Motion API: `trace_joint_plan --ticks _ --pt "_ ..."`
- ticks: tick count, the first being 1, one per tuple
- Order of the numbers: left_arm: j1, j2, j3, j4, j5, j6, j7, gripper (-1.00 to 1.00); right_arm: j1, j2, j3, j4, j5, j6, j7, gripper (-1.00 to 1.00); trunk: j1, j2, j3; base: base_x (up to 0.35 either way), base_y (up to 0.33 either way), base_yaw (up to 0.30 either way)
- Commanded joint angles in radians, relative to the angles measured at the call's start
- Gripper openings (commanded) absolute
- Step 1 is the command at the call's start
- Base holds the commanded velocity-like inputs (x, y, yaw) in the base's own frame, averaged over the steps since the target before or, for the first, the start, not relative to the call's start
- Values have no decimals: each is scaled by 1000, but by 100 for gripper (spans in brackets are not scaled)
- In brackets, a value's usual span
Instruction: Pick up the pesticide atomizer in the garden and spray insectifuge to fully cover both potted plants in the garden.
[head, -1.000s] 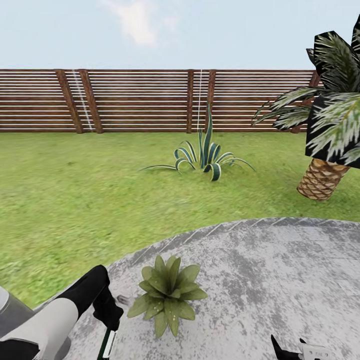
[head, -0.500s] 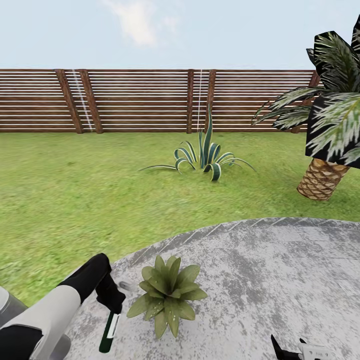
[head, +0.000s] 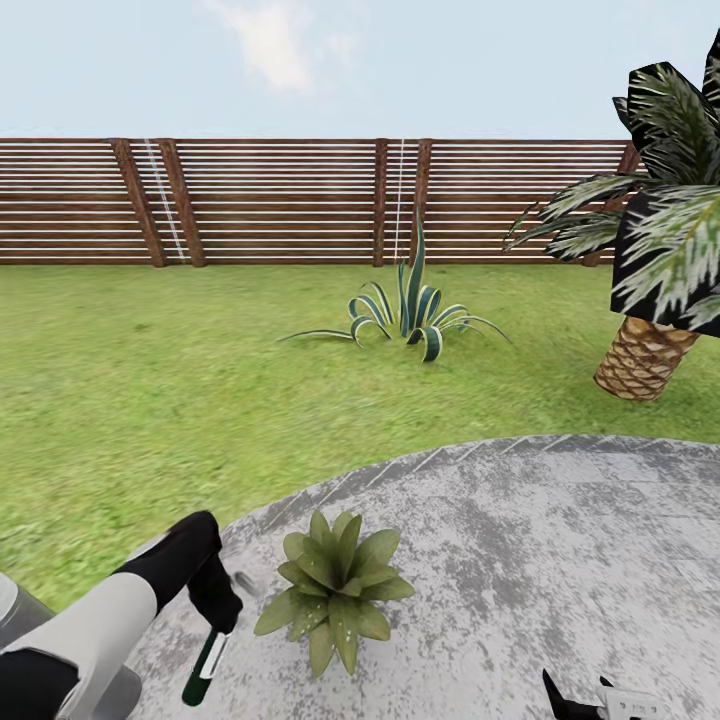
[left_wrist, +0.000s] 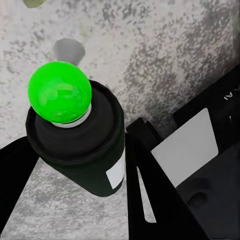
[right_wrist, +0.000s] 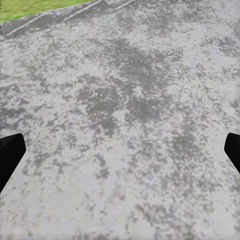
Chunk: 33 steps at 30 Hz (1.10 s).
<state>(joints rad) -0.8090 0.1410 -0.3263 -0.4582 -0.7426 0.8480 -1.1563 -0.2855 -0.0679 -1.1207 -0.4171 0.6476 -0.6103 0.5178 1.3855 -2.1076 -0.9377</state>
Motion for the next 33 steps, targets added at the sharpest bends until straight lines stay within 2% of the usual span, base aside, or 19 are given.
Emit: trace_joint_plan --ticks 1,3,7,13,19,33 --pt "-2 -2 -12 -3 -8 6 -23 -100 -1 0 -8 0 4 -3 8 100 0 0 -1 0 0 0" --pt "-5 -9 -42 -7 -10 6 -58 -100 -1 0 -8 0 4 -3 8 100 0 0 -1 0 0 0" --pt "-6 -20 -96 -31 -11 14 -85 -100 -1 0 -8 6 4 -3 8 100 0 0 -1 0 0 0" --pt "-15 -21 -104 -34 -12 19 -90 -100 -1 -1 -8 28 4 -3 7 100 0 0 -1 0 0 0" --pt "-86 -20 -105 -34 -9 41 -142 -100 -1 -1 -8 29 4 -4 7 100 0 0 -1 0 0 0" --pt "-73 -9 -116 -16 -9 48 -148 -100 -1 -1 -8 30 4 -5 7 100 0 0 -1 18 0 0"
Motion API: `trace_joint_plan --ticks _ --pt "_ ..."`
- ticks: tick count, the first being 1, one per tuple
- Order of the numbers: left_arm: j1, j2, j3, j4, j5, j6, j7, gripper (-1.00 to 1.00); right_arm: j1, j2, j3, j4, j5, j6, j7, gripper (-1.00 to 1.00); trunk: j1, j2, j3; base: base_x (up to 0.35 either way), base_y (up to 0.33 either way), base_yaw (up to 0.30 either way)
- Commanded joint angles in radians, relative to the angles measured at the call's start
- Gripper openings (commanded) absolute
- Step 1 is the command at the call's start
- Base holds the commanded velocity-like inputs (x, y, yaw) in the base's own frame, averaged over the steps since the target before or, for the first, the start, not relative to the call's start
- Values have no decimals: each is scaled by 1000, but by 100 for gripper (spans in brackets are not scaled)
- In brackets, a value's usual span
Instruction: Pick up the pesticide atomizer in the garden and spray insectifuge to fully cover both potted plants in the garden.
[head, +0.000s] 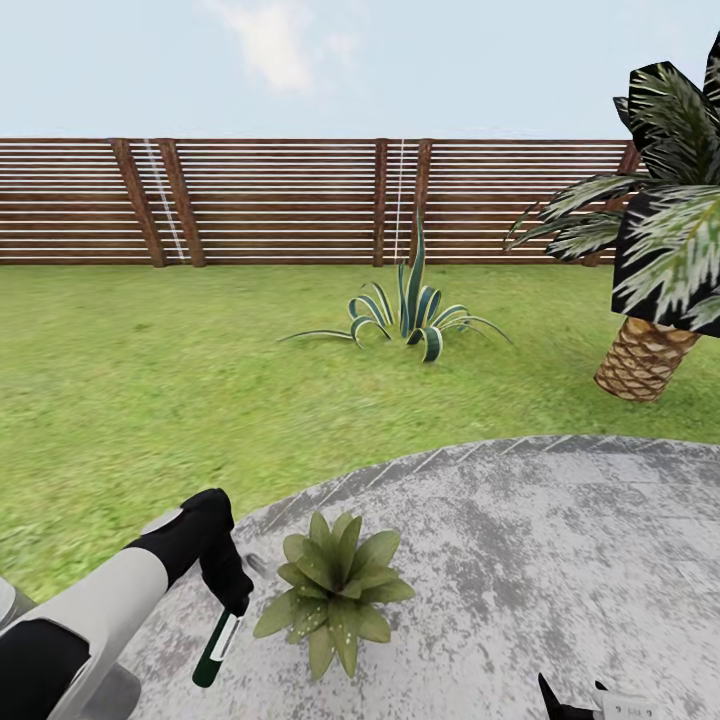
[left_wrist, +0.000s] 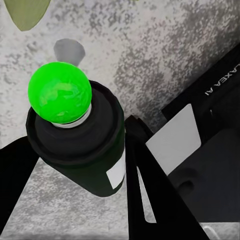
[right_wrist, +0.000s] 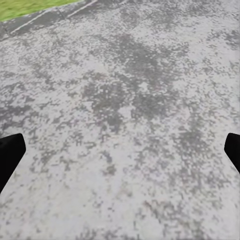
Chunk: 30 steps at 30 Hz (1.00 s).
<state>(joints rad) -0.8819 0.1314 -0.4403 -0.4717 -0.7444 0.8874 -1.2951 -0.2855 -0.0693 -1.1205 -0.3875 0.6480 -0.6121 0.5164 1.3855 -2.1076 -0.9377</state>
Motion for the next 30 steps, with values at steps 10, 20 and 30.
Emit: trace_joint_plan --ticks 10,20,30 --pt "-16 -7 0 -2 -6 10 -10 -100 -1 0 -9 -1 4 -3 8 100 0 0 -1 108 73 0" --pt "0 -2 -2 -1 -6 10 -9 -100 -1 0 -9 -1 4 -3 8 100 0 0 -1 8 6 0" --pt "1 -8 8 68 -80 11 -7 -100 -1 0 -9 -1 3 -3 8 100 0 0 -1 0 0 0"
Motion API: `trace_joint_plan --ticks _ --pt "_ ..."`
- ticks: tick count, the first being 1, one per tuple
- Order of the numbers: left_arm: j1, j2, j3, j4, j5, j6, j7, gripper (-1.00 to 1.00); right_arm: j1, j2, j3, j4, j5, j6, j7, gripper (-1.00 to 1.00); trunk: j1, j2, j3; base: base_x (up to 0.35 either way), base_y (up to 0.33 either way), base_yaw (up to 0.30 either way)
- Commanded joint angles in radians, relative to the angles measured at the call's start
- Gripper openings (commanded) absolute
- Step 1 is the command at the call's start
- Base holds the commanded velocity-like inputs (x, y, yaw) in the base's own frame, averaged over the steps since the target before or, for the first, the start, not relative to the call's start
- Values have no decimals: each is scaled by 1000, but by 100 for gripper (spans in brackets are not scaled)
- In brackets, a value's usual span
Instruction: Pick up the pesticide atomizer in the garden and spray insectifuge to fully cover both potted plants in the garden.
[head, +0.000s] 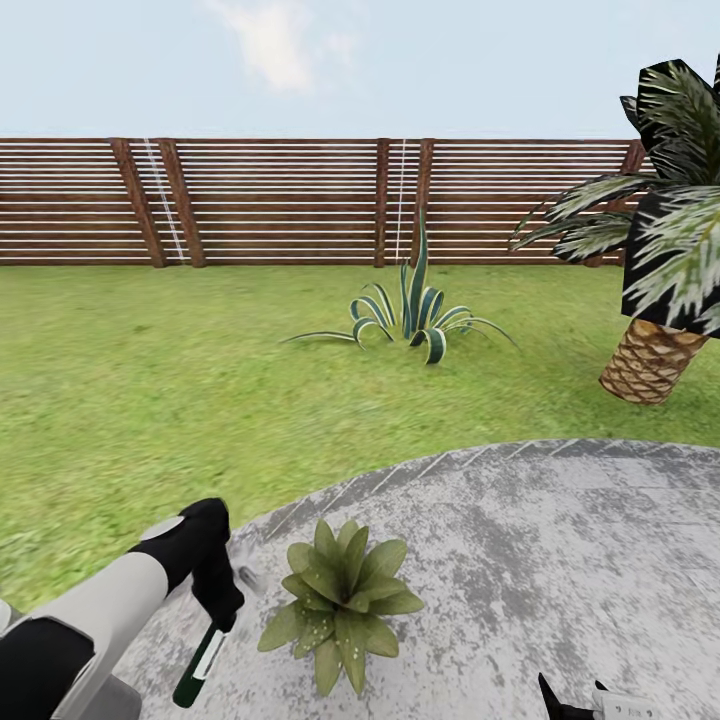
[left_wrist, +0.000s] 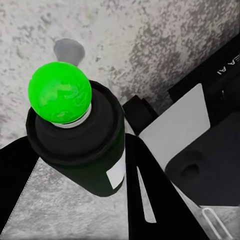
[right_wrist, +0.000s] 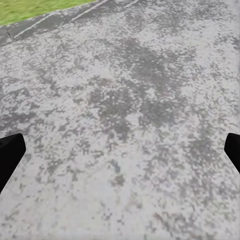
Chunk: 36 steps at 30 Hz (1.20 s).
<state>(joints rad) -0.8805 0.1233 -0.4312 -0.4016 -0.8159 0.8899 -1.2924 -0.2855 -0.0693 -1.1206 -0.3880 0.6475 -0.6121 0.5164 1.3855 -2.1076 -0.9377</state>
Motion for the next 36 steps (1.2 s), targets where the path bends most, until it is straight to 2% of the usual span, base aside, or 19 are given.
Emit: trace_joint_plan --ticks 1,3,6,9,12,16,23,32,36 --pt "-4 0 -1 -4 -9 9 -11 -100 -1 0 -8 0 4 -3 8 100 0 0 -1 0 0 0" --pt "-16 -7 -3 -8 -9 13 -13 -100 -1 0 -9 0 3 -3 8 100 0 0 -1 0 0 0" --pt "-32 -24 -3 -10 -10 62 -13 -100 -1 0 -9 0 4 -3 7 100 0 0 -1 0 0 0" --pt "-88 -68 -5 -7 -12 98 -13 -100 -1 -1 -10 0 3 -3 7 100 0 0 -1 0 0 0" --pt "-102 -80 -7 -2 -15 102 -13 -100 -1 -1 -10 0 3 -3 7 100 0 0 -1 0 0 0" --pt "-95 -69 -7 5 -15 101 -12 -100 -1 -1 -10 0 3 -3 7 100 0 0 -1 0 0 0" --pt "-83 -34 -7 15 -16 100 -4 -100 -1 -1 -10 0 3 -3 7 100 0 0 -1 13 12 0" --pt "-79 -39 -8 15 -16 100 -4 -100 -1 -1 -10 0 3 -3 7 100 0 0 -1 114 105 0" --pt "-50 -43 -6 15 -18 98 -2 -100 -1 -1 -9 0 3 -3 7 100 0 0 -1 2 2 0"
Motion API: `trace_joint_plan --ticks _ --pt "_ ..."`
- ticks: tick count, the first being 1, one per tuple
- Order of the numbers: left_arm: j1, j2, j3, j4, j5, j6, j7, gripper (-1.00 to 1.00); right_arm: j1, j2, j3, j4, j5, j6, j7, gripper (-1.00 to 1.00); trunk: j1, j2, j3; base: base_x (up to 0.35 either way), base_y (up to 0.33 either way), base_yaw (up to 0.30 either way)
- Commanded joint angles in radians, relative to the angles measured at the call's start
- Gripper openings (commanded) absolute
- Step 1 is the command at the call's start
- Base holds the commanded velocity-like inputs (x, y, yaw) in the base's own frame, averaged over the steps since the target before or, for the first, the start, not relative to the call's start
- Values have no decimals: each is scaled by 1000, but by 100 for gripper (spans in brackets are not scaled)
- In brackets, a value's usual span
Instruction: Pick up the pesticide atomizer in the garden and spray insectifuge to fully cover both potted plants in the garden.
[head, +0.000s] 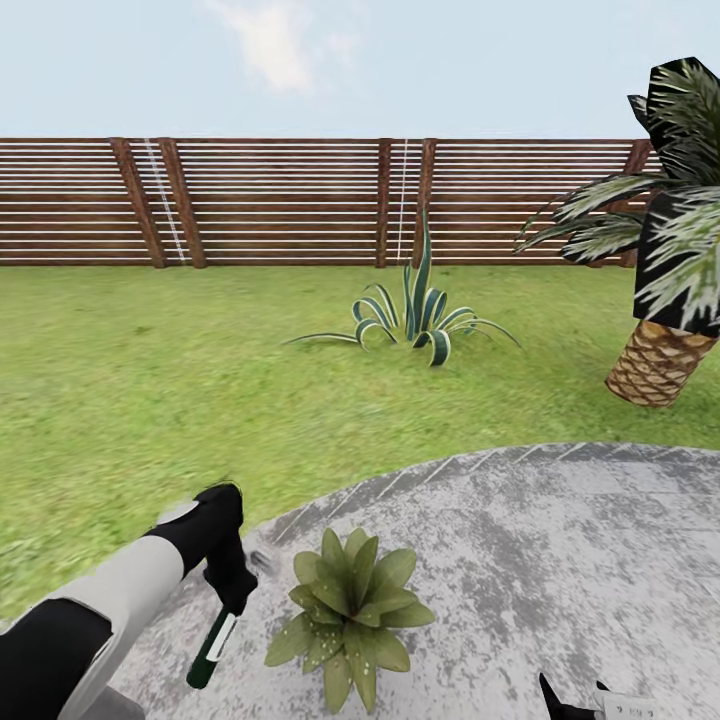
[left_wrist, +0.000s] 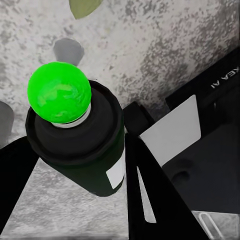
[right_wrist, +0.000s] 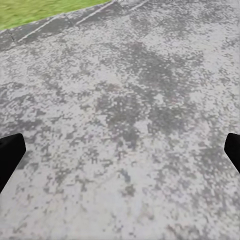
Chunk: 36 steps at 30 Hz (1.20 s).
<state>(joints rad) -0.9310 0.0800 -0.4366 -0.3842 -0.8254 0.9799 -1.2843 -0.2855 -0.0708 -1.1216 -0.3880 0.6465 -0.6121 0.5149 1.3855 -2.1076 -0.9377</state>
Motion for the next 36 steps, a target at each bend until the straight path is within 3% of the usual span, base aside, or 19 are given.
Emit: trace_joint_plan --ticks 1,13,18,31,36 --pt "8 2 -1 -2 -9 8 -10 -100 -1 0 -9 0 4 -3 8 100 0 0 -1 0 0 0" --pt "98 12 -1 -3 -9 8 -5 -100 -1 0 -9 0 4 -3 8 100 0 0 -1 0 0 0" --pt "132 22 0 -3 -8 6 31 -100 -1 0 -8 0 4 -3 8 100 0 0 -1 0 0 0" --pt "141 14 2 -8 -9 5 36 -100 -1 0 -8 0 4 -3 9 100 0 0 -1 -3 0 0" --pt "141 14 4 -14 -9 6 36 -100 -1 0 -9 -2 3 -3 10 100 0 0 -1 -239 0 0"
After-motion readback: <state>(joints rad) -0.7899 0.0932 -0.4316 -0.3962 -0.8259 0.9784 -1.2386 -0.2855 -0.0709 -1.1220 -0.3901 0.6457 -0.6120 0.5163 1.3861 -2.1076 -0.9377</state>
